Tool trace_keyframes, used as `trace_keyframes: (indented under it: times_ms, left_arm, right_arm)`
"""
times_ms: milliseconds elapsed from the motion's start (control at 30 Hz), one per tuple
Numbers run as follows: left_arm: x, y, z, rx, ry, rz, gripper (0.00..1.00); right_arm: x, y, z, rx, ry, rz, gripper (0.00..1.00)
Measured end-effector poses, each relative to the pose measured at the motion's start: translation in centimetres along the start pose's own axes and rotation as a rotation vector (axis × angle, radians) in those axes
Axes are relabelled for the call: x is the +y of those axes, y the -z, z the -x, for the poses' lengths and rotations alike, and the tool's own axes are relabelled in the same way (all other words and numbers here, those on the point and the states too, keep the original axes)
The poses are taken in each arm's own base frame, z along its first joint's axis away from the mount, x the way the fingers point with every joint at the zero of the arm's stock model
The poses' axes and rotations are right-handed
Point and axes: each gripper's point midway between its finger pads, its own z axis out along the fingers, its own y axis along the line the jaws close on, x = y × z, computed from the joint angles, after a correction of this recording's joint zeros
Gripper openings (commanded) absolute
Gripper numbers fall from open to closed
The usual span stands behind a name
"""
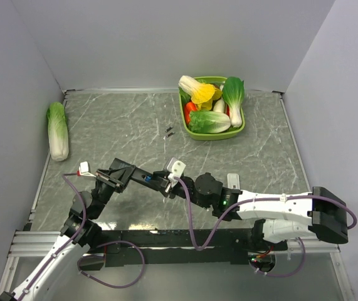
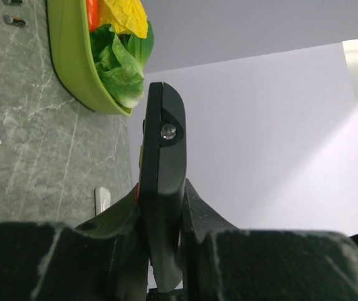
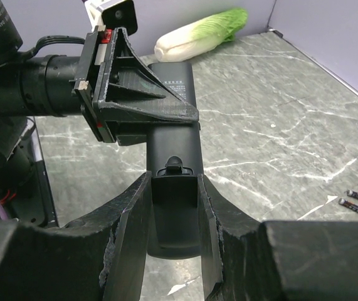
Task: Load the batteries into the remote control
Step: Load the battery cover into the remote control.
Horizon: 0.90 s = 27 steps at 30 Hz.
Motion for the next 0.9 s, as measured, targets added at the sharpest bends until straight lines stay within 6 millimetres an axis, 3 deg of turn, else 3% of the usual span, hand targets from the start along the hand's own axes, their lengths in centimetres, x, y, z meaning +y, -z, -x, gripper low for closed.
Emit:
trace_keyframes:
  times_ms: [900]
  left_arm:
    - [0.4, 0.2, -0.2, 0.007, 0.004, 0.009, 0.01]
  right_arm:
    - [0.3, -0.5, -1.6, -0.037, -0.024, -0.008, 0.02]
